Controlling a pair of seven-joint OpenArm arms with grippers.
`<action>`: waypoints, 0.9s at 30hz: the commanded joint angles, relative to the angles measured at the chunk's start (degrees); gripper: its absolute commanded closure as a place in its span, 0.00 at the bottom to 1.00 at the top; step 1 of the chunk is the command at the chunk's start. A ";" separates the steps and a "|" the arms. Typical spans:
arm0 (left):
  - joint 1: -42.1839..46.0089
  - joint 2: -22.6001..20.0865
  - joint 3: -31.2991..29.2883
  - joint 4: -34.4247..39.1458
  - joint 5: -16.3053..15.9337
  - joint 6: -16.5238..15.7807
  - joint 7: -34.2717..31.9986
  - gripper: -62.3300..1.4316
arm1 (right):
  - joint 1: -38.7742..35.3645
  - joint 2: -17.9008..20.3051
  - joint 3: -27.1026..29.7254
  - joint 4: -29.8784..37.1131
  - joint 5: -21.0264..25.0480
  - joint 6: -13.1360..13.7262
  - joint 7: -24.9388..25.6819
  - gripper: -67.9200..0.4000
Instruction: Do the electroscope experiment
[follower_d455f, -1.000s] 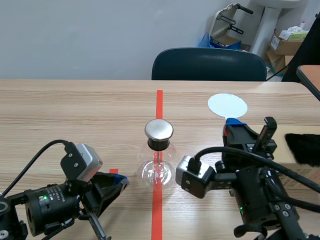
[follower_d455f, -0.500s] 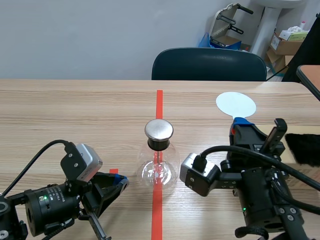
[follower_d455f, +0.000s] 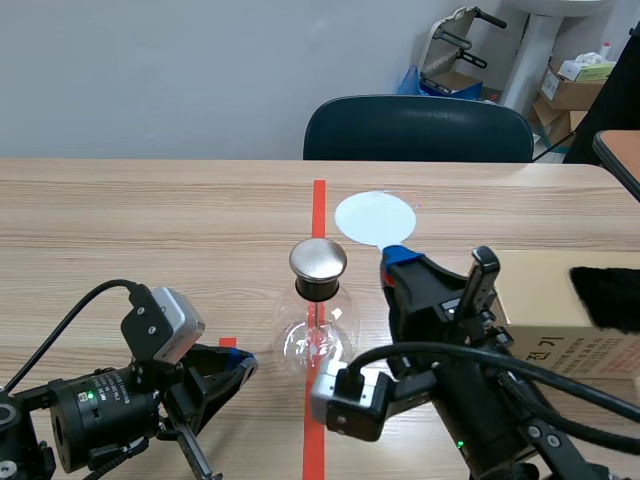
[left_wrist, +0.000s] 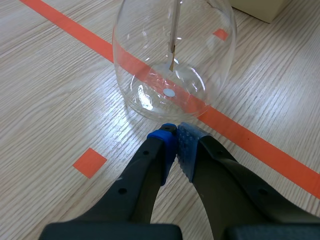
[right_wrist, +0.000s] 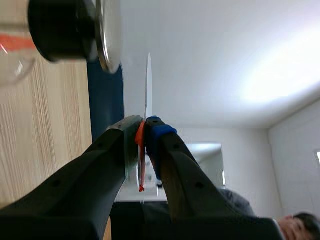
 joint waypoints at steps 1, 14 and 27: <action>-0.17 0.00 -0.09 1.20 -0.33 -0.28 -0.79 0.93 | 0.50 0.13 0.37 1.31 -0.42 -0.63 1.31 0.98; -0.17 0.00 -0.09 1.20 -0.33 -0.28 -0.79 0.93 | 0.52 0.13 0.37 1.31 -0.42 -0.20 11.32 0.98; -0.17 0.00 -0.09 1.20 -0.33 -0.28 -0.79 0.93 | 0.52 0.13 0.37 1.31 -0.42 -0.02 12.11 0.98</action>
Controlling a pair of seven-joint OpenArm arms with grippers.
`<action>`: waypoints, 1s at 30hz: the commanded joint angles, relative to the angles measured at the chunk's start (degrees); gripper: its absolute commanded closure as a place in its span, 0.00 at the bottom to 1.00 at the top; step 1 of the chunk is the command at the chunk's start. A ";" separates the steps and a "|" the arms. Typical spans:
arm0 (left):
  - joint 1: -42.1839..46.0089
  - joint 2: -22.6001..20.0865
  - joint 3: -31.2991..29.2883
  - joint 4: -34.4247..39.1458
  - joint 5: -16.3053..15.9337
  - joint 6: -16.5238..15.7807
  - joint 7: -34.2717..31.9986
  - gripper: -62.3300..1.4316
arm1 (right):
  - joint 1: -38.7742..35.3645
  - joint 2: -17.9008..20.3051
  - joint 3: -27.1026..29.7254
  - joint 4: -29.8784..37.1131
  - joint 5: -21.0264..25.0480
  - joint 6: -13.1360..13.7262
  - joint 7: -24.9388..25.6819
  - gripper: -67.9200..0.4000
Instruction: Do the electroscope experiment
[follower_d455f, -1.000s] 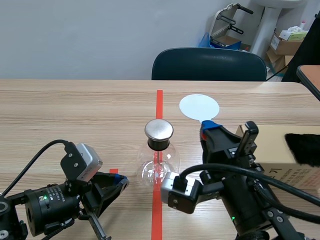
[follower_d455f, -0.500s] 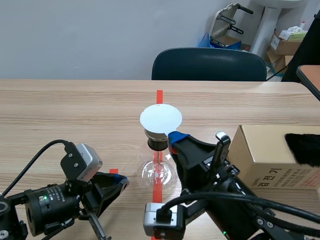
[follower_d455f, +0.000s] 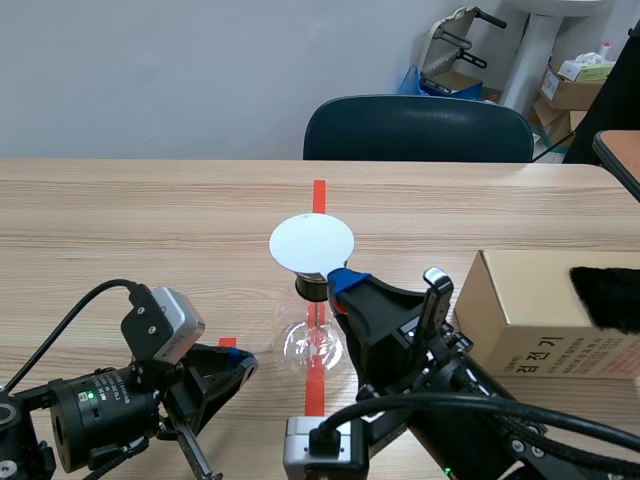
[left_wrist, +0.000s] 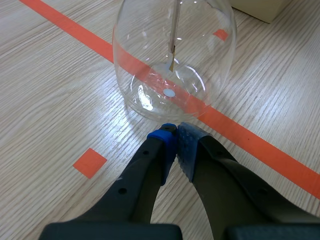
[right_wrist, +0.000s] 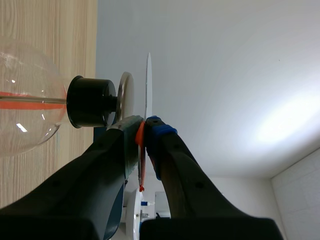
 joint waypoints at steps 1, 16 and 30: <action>-0.17 0.00 -0.09 1.20 -0.33 -0.28 -0.79 0.93 | 0.50 0.13 0.37 1.31 0.00 -0.63 0.00 0.98; -0.17 0.00 -0.09 1.20 -0.33 -0.28 -0.79 0.93 | 0.50 0.13 0.37 1.31 0.07 -0.63 -7.30 0.98; -0.17 0.00 -0.09 1.20 -0.33 -0.28 -0.79 0.93 | 0.50 0.13 0.39 1.31 0.09 -0.63 -36.15 0.98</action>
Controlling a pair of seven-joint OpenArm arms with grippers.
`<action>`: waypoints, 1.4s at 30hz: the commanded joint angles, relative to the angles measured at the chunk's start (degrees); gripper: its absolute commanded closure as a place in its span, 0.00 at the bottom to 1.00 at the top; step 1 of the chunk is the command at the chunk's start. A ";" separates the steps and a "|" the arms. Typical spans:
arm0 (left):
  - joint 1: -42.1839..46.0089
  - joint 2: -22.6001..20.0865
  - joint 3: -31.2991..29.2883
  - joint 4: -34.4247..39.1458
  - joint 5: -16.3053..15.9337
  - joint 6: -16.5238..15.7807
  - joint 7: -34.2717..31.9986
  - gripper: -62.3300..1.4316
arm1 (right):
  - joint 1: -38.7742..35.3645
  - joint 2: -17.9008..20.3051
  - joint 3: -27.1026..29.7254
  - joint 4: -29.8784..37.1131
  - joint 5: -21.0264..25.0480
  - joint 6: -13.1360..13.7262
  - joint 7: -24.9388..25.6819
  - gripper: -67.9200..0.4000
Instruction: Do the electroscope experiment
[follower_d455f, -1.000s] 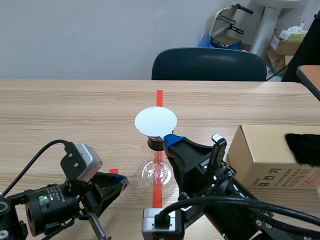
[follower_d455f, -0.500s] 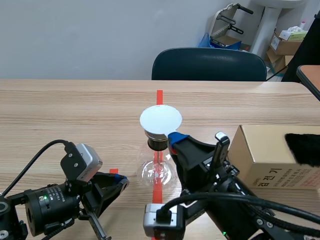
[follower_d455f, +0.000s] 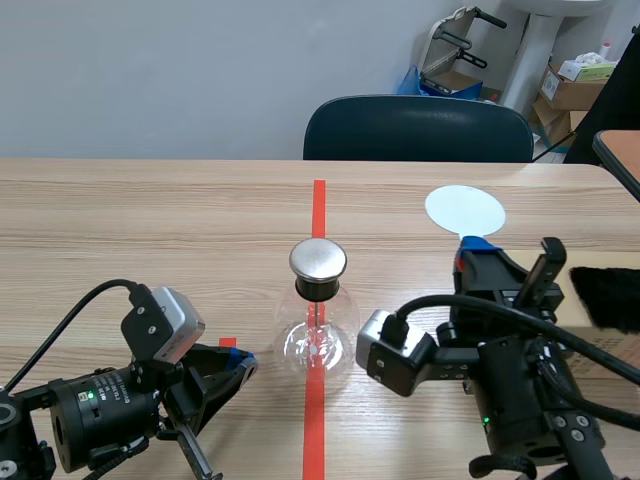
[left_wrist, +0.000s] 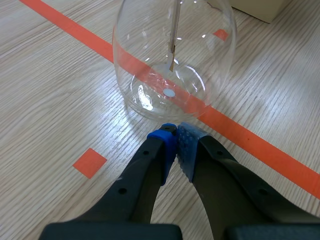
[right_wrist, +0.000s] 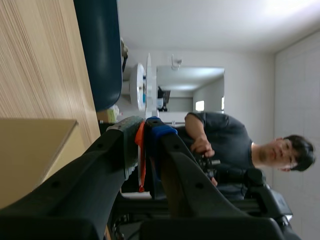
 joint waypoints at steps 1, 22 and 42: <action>-0.17 0.00 -0.09 1.20 -0.33 -0.28 -0.81 0.93 | 0.50 0.15 0.39 1.31 -0.20 -0.63 -1.57 0.98; -0.17 0.00 -0.09 1.20 -0.33 -0.28 -0.81 0.93 | 0.50 0.15 0.37 1.31 0.00 -0.63 -3.69 0.98; 0.15 0.02 -0.09 1.20 -0.35 -0.31 -0.81 0.93 | 0.50 0.15 0.37 1.31 -0.02 -0.66 -3.72 0.98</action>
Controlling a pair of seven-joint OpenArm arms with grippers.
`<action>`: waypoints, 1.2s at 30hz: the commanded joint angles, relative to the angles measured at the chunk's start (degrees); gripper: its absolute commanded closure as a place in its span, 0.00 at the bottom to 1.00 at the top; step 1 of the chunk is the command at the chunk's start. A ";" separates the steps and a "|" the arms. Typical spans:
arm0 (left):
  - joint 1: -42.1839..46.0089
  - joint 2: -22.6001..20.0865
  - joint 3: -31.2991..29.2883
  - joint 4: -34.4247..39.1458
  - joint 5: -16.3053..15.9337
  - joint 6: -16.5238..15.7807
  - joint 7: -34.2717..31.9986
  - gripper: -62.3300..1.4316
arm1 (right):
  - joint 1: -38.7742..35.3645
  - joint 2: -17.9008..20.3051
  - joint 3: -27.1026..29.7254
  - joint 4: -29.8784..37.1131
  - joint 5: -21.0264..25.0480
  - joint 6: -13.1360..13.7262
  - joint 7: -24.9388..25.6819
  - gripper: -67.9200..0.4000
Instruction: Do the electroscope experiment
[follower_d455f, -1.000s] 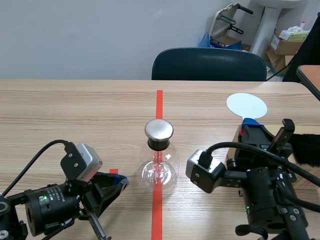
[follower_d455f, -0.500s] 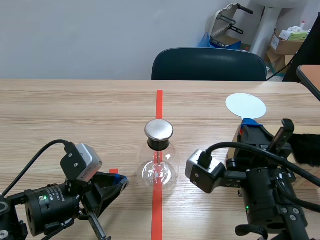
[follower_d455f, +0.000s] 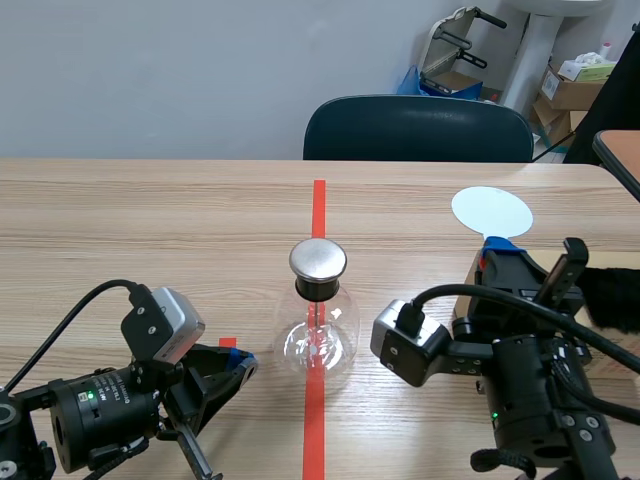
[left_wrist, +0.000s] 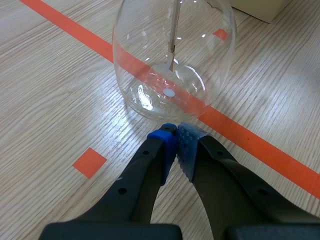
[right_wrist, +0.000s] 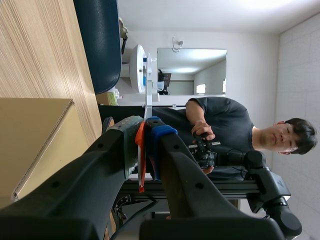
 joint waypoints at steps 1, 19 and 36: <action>0.15 0.02 -0.09 1.20 -0.35 -0.28 -0.79 0.93 | 0.50 0.15 0.37 1.31 -0.28 -0.63 -0.20 0.98; 0.15 -0.15 -0.09 1.22 -0.35 0.85 -1.25 0.94 | -1.46 0.13 4.44 2.27 3.96 -2.67 10.54 0.98; 5.25 -11.61 -0.09 9.57 -2.40 0.79 -7.63 0.50 | -9.03 -6.78 36.33 5.05 18.29 -6.40 53.46 0.98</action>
